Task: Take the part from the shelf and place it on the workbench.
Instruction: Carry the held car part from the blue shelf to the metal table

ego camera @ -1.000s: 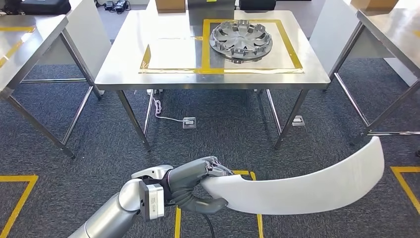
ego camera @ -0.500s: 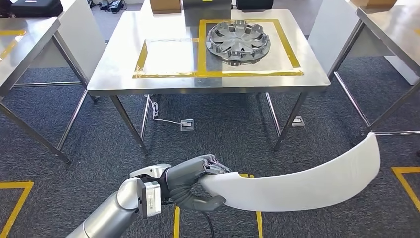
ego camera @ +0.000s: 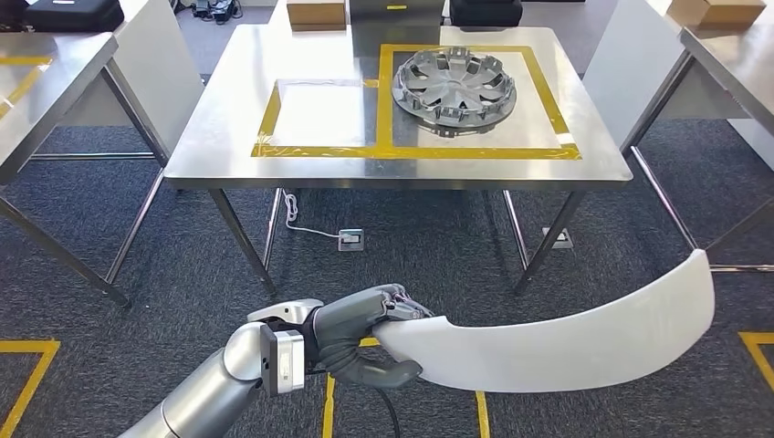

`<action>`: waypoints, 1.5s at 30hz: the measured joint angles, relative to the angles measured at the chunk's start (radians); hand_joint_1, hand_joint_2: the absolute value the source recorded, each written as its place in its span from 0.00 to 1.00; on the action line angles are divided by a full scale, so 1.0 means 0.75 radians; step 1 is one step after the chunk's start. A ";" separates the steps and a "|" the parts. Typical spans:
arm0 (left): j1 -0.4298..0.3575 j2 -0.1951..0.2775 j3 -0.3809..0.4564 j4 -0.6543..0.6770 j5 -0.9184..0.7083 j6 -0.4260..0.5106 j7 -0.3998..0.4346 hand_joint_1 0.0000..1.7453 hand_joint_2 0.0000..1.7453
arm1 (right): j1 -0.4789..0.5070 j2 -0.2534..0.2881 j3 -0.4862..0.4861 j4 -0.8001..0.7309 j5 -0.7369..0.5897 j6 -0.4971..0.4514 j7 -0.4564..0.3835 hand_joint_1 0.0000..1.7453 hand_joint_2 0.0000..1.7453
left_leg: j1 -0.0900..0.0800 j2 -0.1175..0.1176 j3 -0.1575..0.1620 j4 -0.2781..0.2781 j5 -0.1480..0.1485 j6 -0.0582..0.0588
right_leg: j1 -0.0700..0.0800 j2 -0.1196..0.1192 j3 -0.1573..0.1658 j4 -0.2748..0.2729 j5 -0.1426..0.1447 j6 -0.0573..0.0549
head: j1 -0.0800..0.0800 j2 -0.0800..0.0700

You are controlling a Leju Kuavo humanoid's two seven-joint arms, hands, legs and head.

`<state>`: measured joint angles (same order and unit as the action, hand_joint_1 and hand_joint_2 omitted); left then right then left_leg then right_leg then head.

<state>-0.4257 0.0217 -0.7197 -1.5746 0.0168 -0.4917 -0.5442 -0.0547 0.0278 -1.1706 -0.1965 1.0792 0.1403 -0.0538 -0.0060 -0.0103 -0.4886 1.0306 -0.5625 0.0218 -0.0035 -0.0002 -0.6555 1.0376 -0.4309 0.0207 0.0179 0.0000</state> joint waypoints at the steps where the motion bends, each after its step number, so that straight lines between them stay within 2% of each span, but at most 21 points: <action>1: -0.001 -0.001 -0.001 0.000 0.002 -0.001 0.002 1.00 1.00 | 0.000 0.001 -0.002 0.000 0.000 0.000 0.000 0.00 0.00 | -0.001 -0.001 0.009 0.003 -0.002 -0.009 | 0.001 0.001 0.013 -0.003 -0.016 -0.010 | 0.000 0.000; 3: -0.004 -0.002 -0.003 -0.004 0.004 -0.001 0.004 1.00 1.00 | 0.002 0.002 -0.004 0.000 0.000 -0.001 -0.002 0.00 0.00 | 0.000 0.002 0.005 0.061 0.013 -0.023 | -0.005 0.004 0.049 -0.014 -0.026 -0.028 | -0.003 0.000; 5: -0.008 -0.003 -0.004 -0.007 0.005 -0.002 0.005 1.00 1.00 | 0.001 0.003 -0.006 0.000 0.000 -0.001 -0.004 0.00 0.00 | 0.003 0.005 -0.078 0.206 0.015 -0.036 | -0.009 0.004 0.091 -0.019 -0.051 -0.040 | -0.010 0.000; 8: -0.007 0.000 -0.004 -0.006 0.005 -0.004 0.006 1.00 1.00 | 0.003 0.003 -0.007 0.000 0.000 -0.002 -0.004 0.00 0.00 | 0.008 0.006 -0.253 0.388 -0.091 -0.049 | -0.010 0.006 0.148 -0.019 -0.102 -0.044 | -0.016 0.000; 10: -0.006 0.002 -0.005 -0.006 0.005 -0.004 0.006 1.00 1.00 | 0.004 0.004 -0.007 0.000 0.000 -0.002 -0.004 0.00 0.00 | 0.010 0.006 -0.307 0.357 -0.136 -0.050 | -0.013 0.009 0.196 -0.019 -0.141 -0.041 | -0.016 0.000; 11: -0.006 0.002 -0.005 -0.006 0.005 -0.004 0.006 1.00 1.00 | 0.004 0.006 -0.007 0.000 0.000 -0.002 -0.004 0.00 0.00 | 0.010 0.007 -0.315 0.294 -0.104 -0.050 | -0.016 0.011 0.223 -0.020 -0.163 -0.037 | -0.017 0.000; 15: 0.000 0.007 -0.006 -0.004 0.004 -0.004 0.008 1.00 1.00 | 0.003 0.009 -0.007 0.000 0.000 -0.003 -0.003 0.00 0.00 | 0.004 0.018 -0.302 0.054 0.218 -0.027 | -0.014 0.012 0.316 -0.026 -0.250 -0.007 | -0.022 0.000; 17: -0.002 0.002 -0.006 -0.009 0.003 -0.004 0.012 1.00 1.00 | -0.002 0.009 -0.007 0.000 0.000 -0.004 -0.001 0.00 0.00 | 0.004 0.014 -0.270 0.045 0.206 -0.003 | -0.011 0.010 0.333 0.004 -0.237 0.013 | -0.021 0.000; 19: -0.009 -0.007 -0.007 -0.013 0.004 -0.004 0.017 1.00 1.00 | -0.009 0.010 -0.007 -0.001 0.000 -0.004 0.000 0.00 0.00 | 0.009 0.011 -0.220 0.027 0.180 0.017 | -0.013 0.008 0.264 0.140 -0.165 0.026 | -0.016 0.000; 21: -0.011 -0.011 -0.007 -0.014 0.003 -0.003 0.026 1.00 1.00 | -0.013 0.012 -0.007 -0.001 0.000 -0.002 0.003 0.00 0.00 | 0.011 0.010 -0.163 0.008 0.148 0.028 | -0.014 0.007 0.134 0.304 -0.156 0.030 | -0.009 0.000; 25: -0.009 -0.011 -0.007 -0.014 0.002 0.000 0.035 1.00 1.00 | -0.003 0.013 -0.007 -0.001 0.001 -0.001 0.005 0.00 0.00 | 0.007 -0.003 -0.041 -0.020 0.070 0.029 | -0.012 0.006 -0.057 0.330 -0.372 0.026 | -0.003 0.000; 26: -0.008 -0.011 -0.007 -0.014 0.000 0.003 0.036 1.00 1.00 | 0.000 0.013 -0.007 -0.001 0.002 -0.001 0.004 0.00 0.00 | 0.005 -0.006 -0.008 -0.023 0.046 0.028 | -0.010 0.006 -0.078 0.276 -0.365 0.021 | -0.001 0.000; 27: -0.004 -0.009 -0.007 -0.014 -0.003 0.006 0.037 1.00 1.00 | 0.003 0.013 -0.007 -0.001 0.004 -0.001 0.003 0.00 0.00 | 0.004 -0.008 0.019 -0.026 0.023 0.027 | -0.005 0.006 -0.090 0.202 -0.290 0.011 | 0.001 0.000; 29: 0.009 -0.004 -0.006 -0.012 -0.010 0.013 0.040 1.00 1.00 | 0.011 0.012 -0.008 -0.001 0.013 -0.001 0.001 0.00 0.00 | -0.002 -0.014 0.064 -0.023 -0.029 0.020 | 0.011 0.010 -0.104 0.050 -0.038 -0.013 | 0.003 0.000; 31: 0.022 0.002 -0.002 -0.017 -0.016 0.017 0.042 1.00 1.00 | 0.015 0.011 -0.008 -0.001 0.021 -0.003 0.001 0.00 0.00 | -0.007 -0.022 0.104 -0.019 -0.065 0.006 | 0.021 0.016 -0.094 -0.014 0.103 -0.026 | 0.001 0.000; 33: 0.022 0.003 0.002 -0.030 -0.018 0.020 0.042 1.00 1.00 | 0.006 0.011 -0.008 -0.001 0.024 -0.005 -0.001 0.00 0.00 | -0.008 -0.021 0.107 0.032 -0.051 -0.011 | 0.018 0.018 -0.061 -0.015 0.090 -0.038 | 0.000 0.000; 35: 0.021 0.007 0.005 -0.039 -0.018 0.021 0.041 1.00 1.00 | -0.006 0.012 -0.008 -0.001 0.025 -0.006 -0.003 0.00 0.00 | -0.006 -0.012 0.032 0.169 -0.026 -0.028 | 0.012 0.017 -0.027 -0.021 0.063 -0.056 | -0.003 0.000; 38: 0.030 0.019 0.010 -0.039 -0.018 0.022 0.035 1.00 1.00 | -0.008 0.013 -0.008 -0.001 0.025 -0.006 -0.004 0.00 0.00 | 0.005 -0.004 -0.125 0.345 -0.137 -0.048 | 0.006 0.017 0.022 -0.024 0.016 -0.063 | -0.008 0.000; 40: 0.035 0.026 0.010 -0.037 -0.019 0.024 0.029 1.00 1.00 | -0.005 0.013 -0.008 -0.001 0.026 -0.006 -0.004 0.00 0.00 | 0.010 -0.001 -0.180 0.337 -0.204 -0.057 | 0.004 0.018 0.059 -0.023 -0.016 -0.059 | -0.008 0.000; 41: 0.036 0.028 0.010 -0.037 -0.020 0.025 0.027 1.00 1.00 | -0.004 0.013 -0.008 -0.001 0.026 -0.006 -0.004 0.00 0.00 | 0.012 0.000 -0.188 0.290 -0.182 -0.059 | 0.002 0.019 0.080 -0.022 -0.031 -0.056 | -0.009 0.000; 45: 0.045 0.036 0.012 -0.033 -0.030 0.032 0.014 1.00 1.00 | -0.006 0.014 -0.008 -0.001 0.028 -0.006 -0.005 0.00 0.00 | 0.012 0.005 -0.188 0.039 0.117 -0.041 | 0.002 0.026 0.129 -0.005 -0.088 -0.032 | -0.013 0.000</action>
<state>-0.3918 0.0486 -0.7104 -1.5996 -0.0059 -0.4675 -0.5336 -0.0588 0.0382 -1.1765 -0.1972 1.1001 0.1358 -0.0579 0.0032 -0.0064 -0.6298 1.0600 -0.4750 -0.0090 -0.0017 0.0193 -0.5585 1.0340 -0.4965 -0.0031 0.0080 0.0000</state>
